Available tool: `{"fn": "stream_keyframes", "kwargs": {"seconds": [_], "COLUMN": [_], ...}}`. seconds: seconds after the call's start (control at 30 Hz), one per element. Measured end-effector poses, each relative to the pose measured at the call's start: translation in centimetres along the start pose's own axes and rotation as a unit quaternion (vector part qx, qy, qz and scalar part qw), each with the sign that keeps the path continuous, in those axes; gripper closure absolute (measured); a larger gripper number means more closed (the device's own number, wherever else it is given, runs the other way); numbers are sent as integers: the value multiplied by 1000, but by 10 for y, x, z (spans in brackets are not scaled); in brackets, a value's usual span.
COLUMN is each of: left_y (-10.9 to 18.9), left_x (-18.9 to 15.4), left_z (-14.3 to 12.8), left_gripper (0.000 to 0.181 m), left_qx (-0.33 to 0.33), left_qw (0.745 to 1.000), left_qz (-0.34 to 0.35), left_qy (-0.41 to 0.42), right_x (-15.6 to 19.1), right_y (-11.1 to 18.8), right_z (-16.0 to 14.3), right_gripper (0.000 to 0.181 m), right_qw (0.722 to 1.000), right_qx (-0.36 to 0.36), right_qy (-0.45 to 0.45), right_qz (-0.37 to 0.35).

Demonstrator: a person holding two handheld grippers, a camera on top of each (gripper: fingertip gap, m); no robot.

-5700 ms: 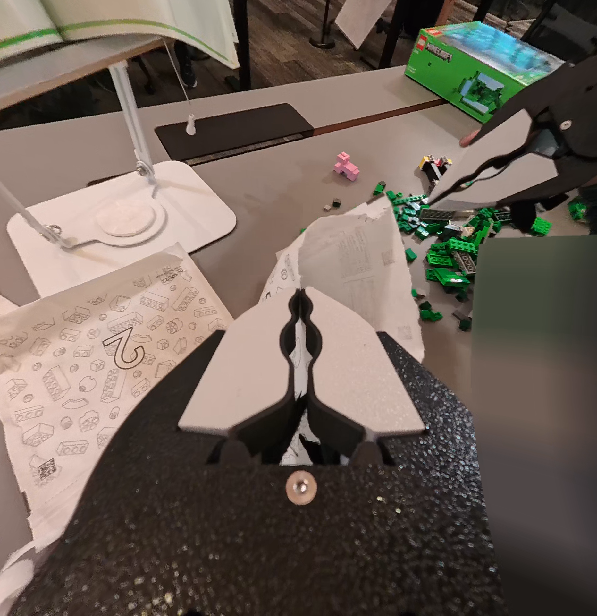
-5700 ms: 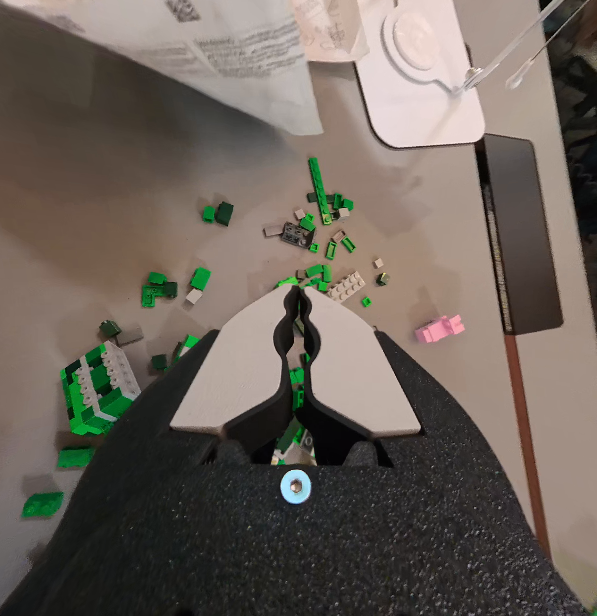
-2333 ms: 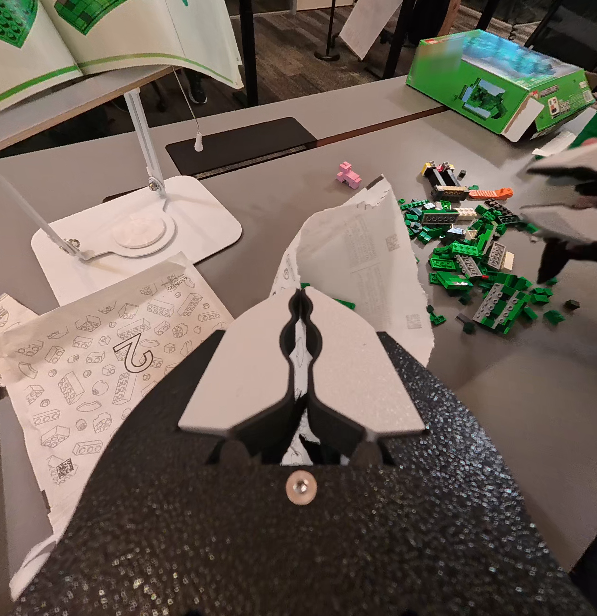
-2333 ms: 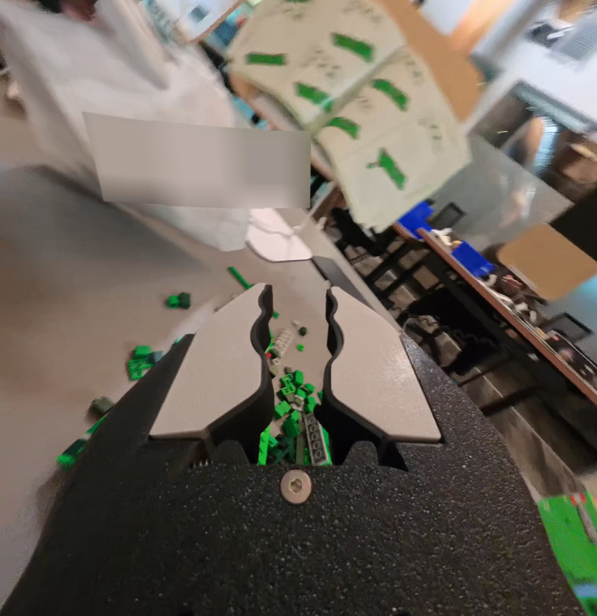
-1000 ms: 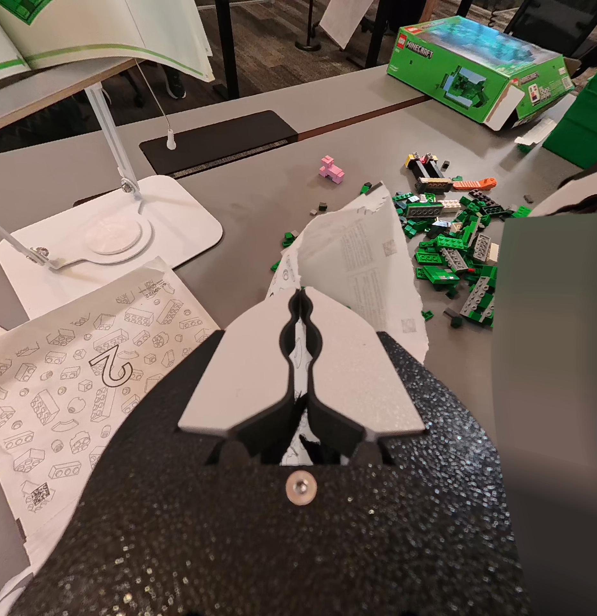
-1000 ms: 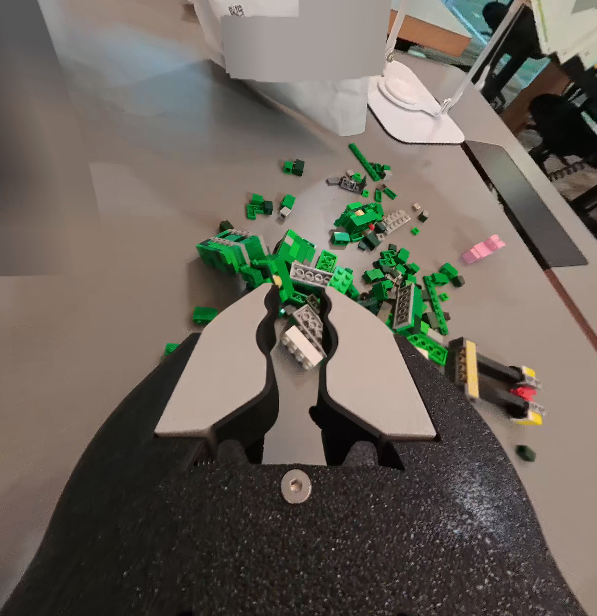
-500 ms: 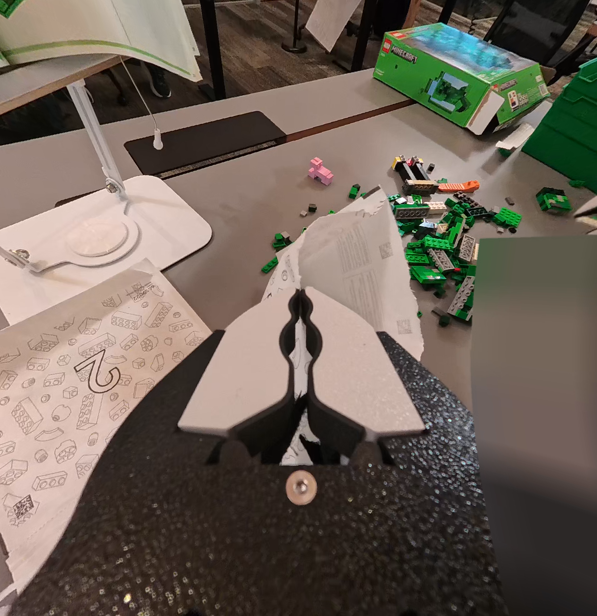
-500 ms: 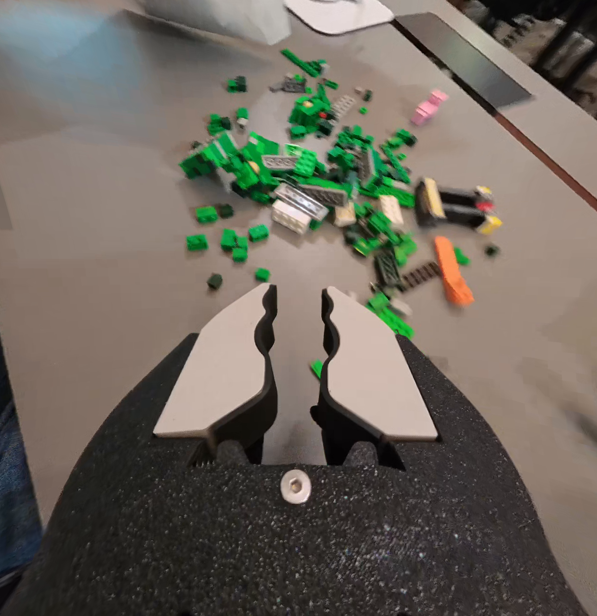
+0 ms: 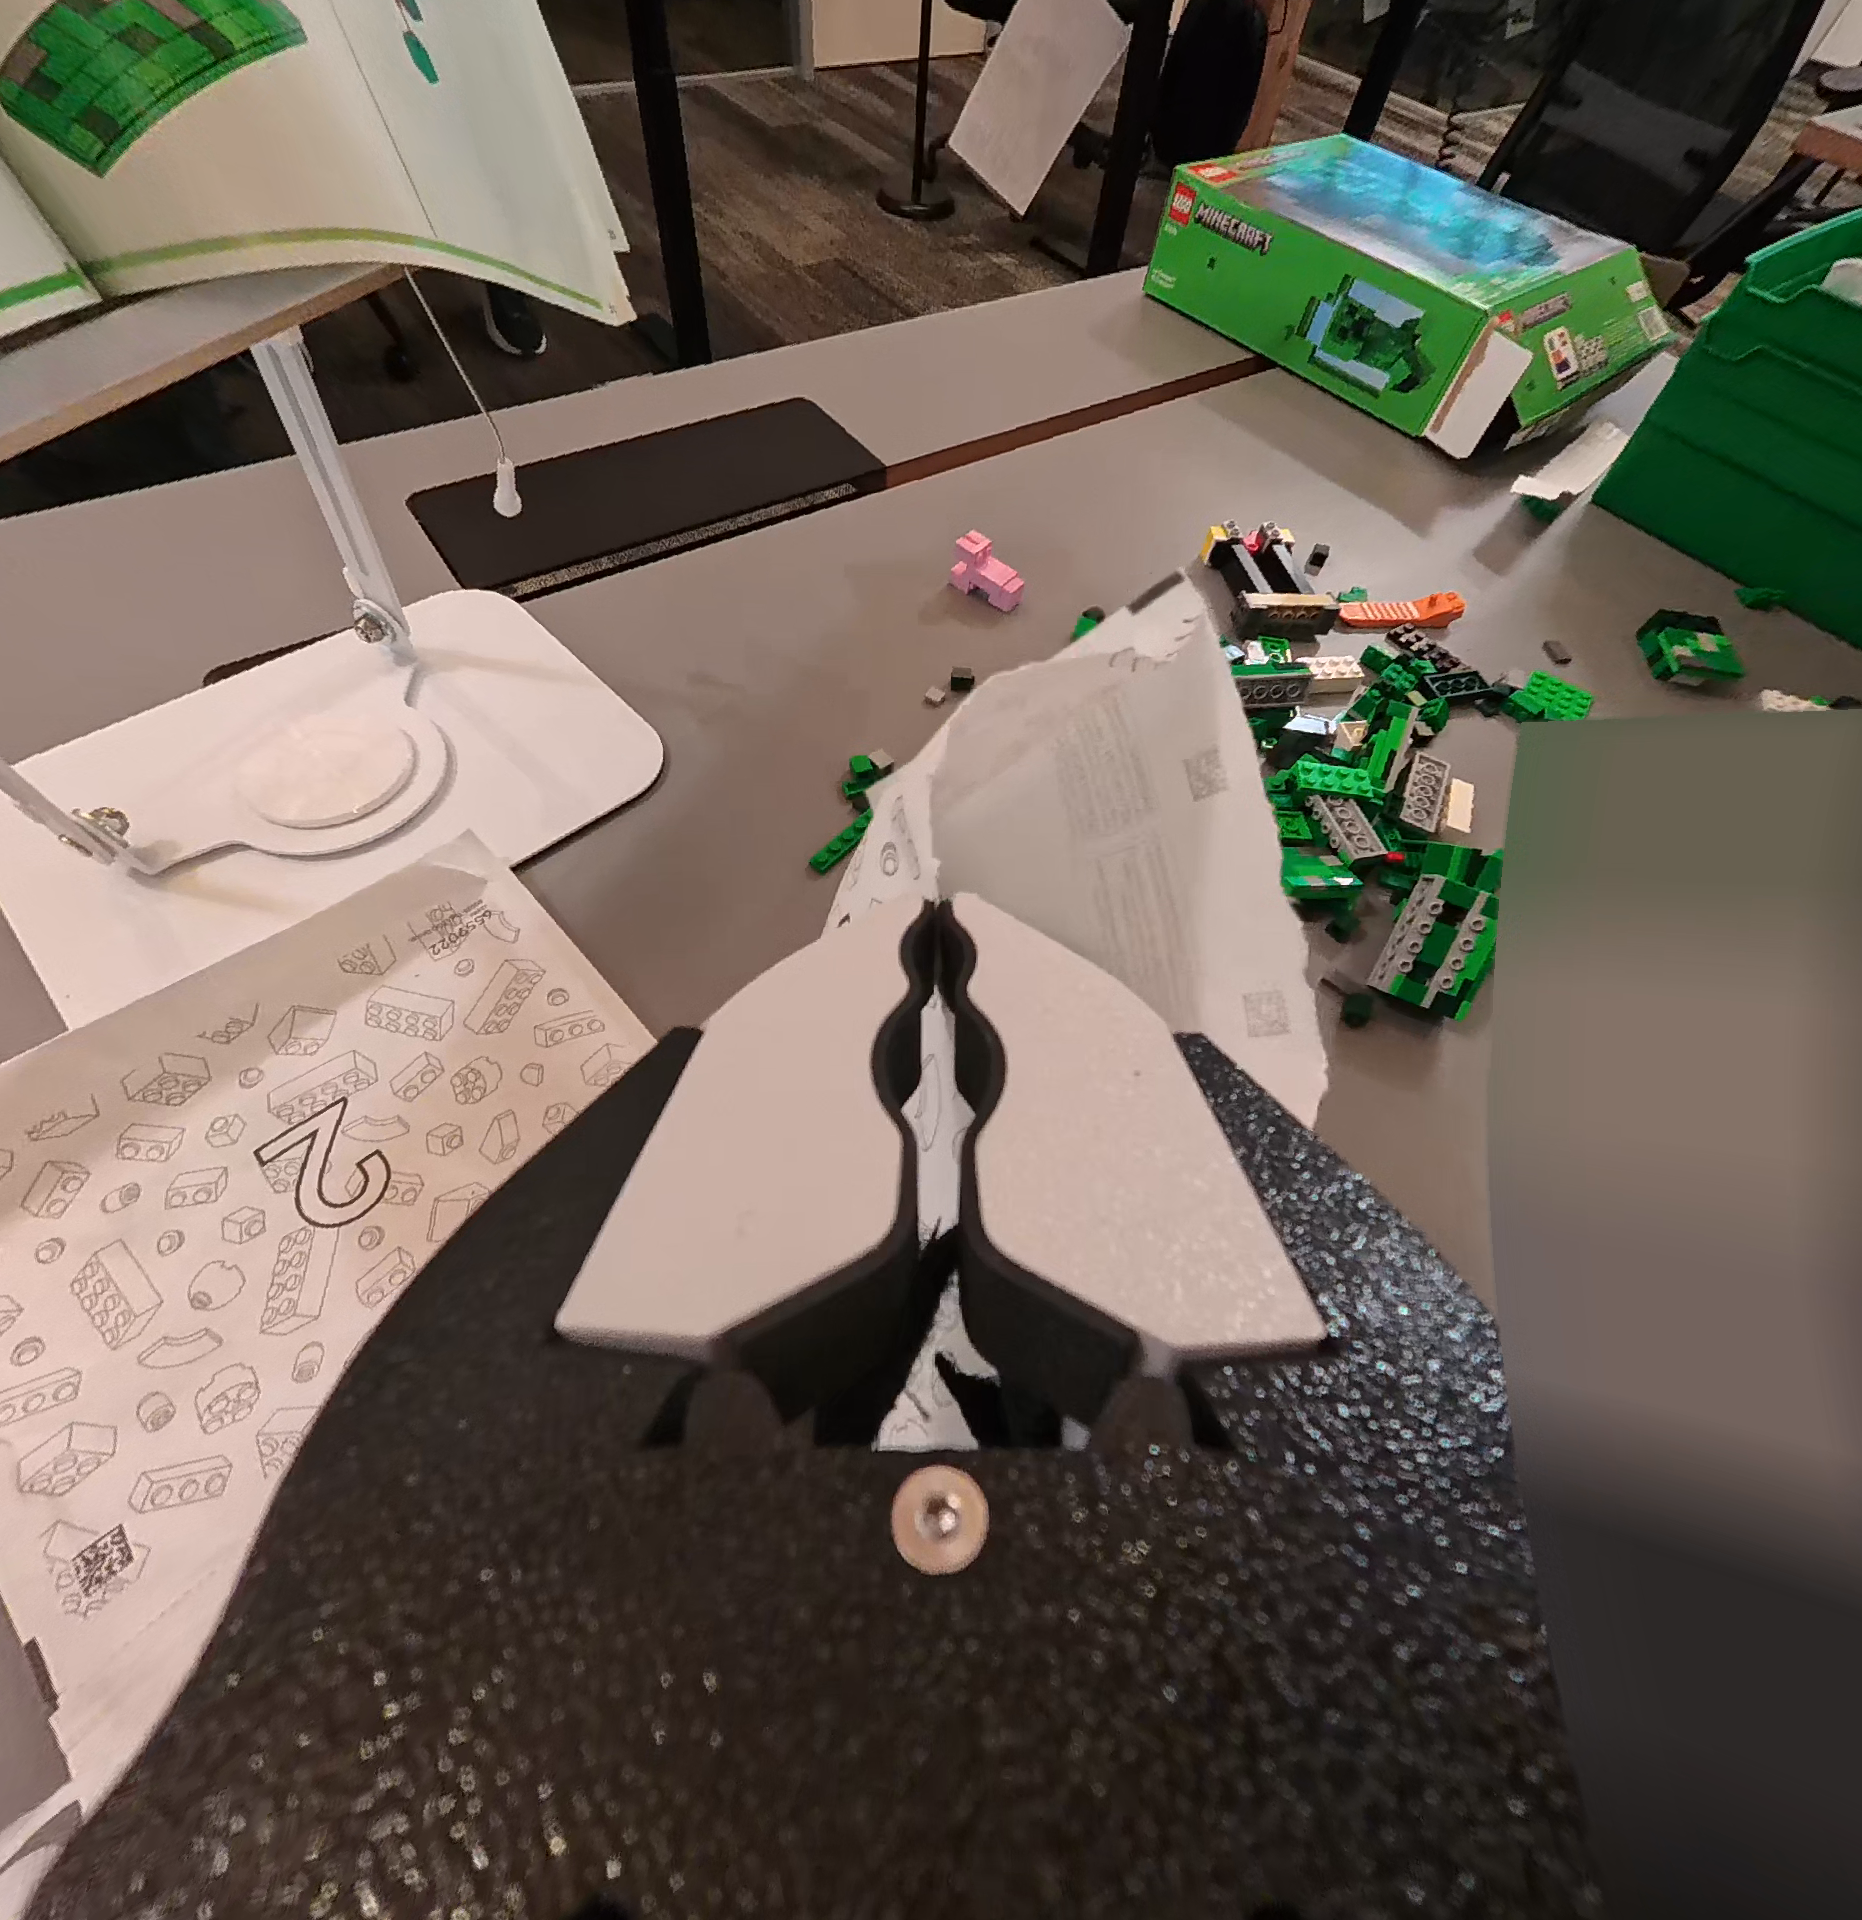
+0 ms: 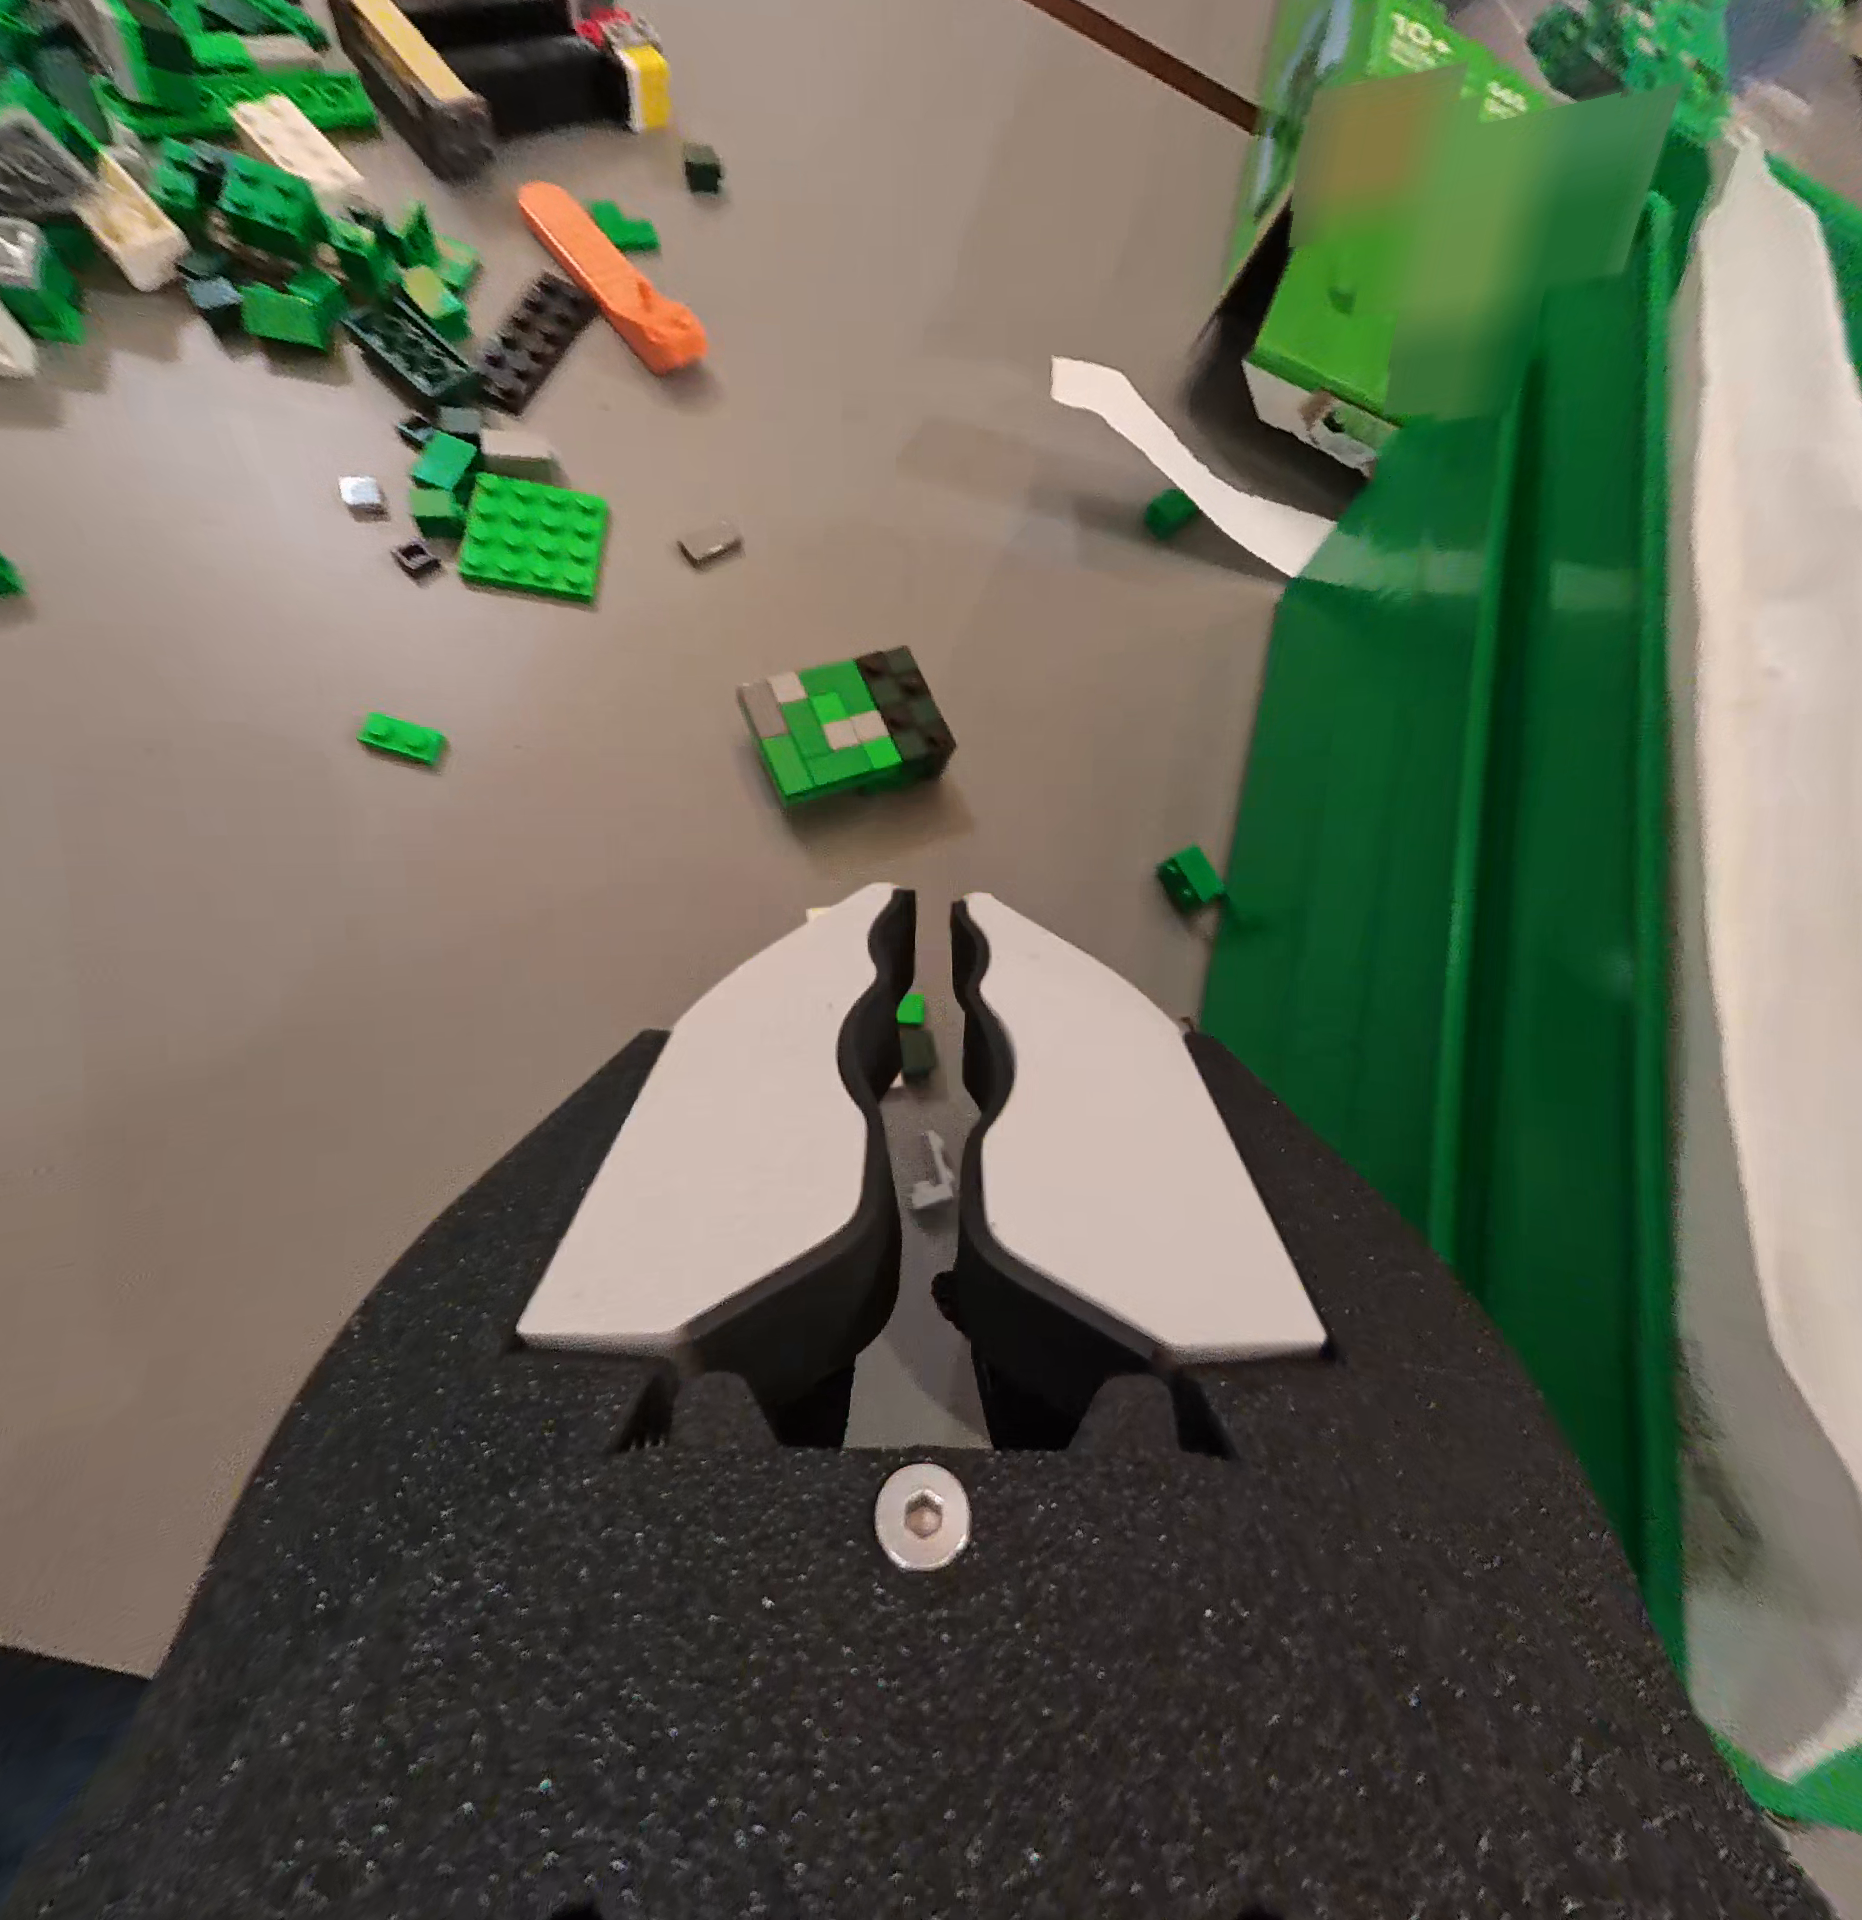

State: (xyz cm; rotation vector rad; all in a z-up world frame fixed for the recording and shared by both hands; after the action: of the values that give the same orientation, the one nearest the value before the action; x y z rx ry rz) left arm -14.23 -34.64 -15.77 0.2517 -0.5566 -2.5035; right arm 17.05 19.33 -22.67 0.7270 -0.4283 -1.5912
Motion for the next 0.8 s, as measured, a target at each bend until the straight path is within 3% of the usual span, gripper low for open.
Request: {"fn": "stream_keyframes", "kwargs": {"seconds": [0.03, 0.3, 0.43, 0.57, 0.8], "left_y": [0, -2, 0, 6, 2], "left_x": [0, 0, 1, 6, 8], "left_z": [0, 1, 0, -1, -2], "left_gripper": [181, 181, 181, 181, 181], "left_qx": [1, -1, 2, -12, -2], "left_qw": [1000, 1000, 1000, 1000, 1000], "left_qz": [0, -4, -4, -4, 0], "left_qy": [0, 0, -2, 10, 8], "right_x": [-1, 25, 47, 64, 101], "right_y": [1, -12, -28, -49, -93], "right_z": [0, 27, 51, 79, 145], "right_gripper": [175, 175, 175, 176, 172], "right_qw": [1000, 994, 980, 946, 932], "right_qx": [0, -58, -132, -215, -178], "right_qy": [4, 86, 60, 23, 158], "right_qz": [-6, 34, 133, 240, 273]}}
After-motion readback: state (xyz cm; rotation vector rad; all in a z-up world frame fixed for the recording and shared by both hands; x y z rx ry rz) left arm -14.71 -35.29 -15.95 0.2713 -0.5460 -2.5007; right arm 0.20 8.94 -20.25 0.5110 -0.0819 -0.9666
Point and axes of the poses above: each gripper's, where its closed fingertips meet, y back along the fingers, z out of its top, x = y × z across the jaws, the point moved 10 cm from there along y, back along the fingers, and after that the axes turned 3 degrees about z, right-handed, at the moved point
